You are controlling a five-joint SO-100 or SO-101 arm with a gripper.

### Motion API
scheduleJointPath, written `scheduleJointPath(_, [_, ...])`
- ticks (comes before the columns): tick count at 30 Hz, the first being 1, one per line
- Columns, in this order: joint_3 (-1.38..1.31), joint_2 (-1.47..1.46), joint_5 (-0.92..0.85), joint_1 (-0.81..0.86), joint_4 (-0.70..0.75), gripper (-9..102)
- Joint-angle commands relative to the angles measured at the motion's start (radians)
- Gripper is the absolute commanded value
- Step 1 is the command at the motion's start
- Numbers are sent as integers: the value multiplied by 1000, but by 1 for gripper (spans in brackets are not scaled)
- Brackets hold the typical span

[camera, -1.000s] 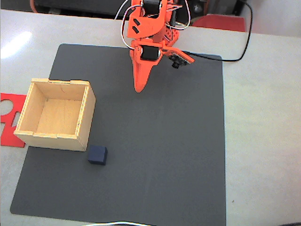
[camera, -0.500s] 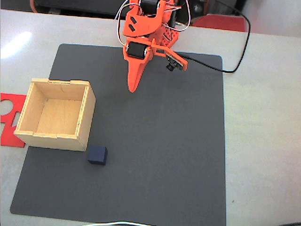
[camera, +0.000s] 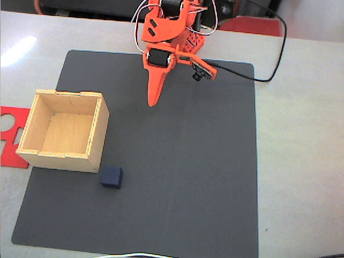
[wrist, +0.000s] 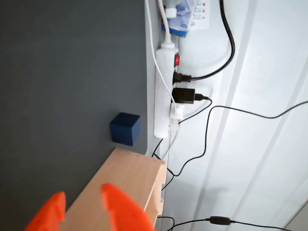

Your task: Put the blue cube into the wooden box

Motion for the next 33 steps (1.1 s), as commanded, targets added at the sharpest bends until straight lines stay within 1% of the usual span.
scheduleJointPath(1, [-20,12,-3,-25,-31,18])
scheduleJointPath(3, [-21,12,29,-40,-41,19])
scheduleJointPath(8, [-23,-8,32,-38,-71,19])
scheduleJointPath(10, [-28,-77,26,-38,-150,20])
scheduleJointPath(13, [-100,-373,21,-35,-356,20])
scheduleJointPath(16, [-222,-592,34,-54,-425,20])
scheduleJointPath(21, [-609,-1164,92,-60,-430,20])
scheduleJointPath(23, [-699,-1272,100,-67,-431,20])
scheduleJointPath(26, [-850,-1410,112,-74,-387,21])
scheduleJointPath(28, [-963,-1506,118,-52,-353,21])
scheduleJointPath(33, [-1155,-1674,138,18,-334,21])
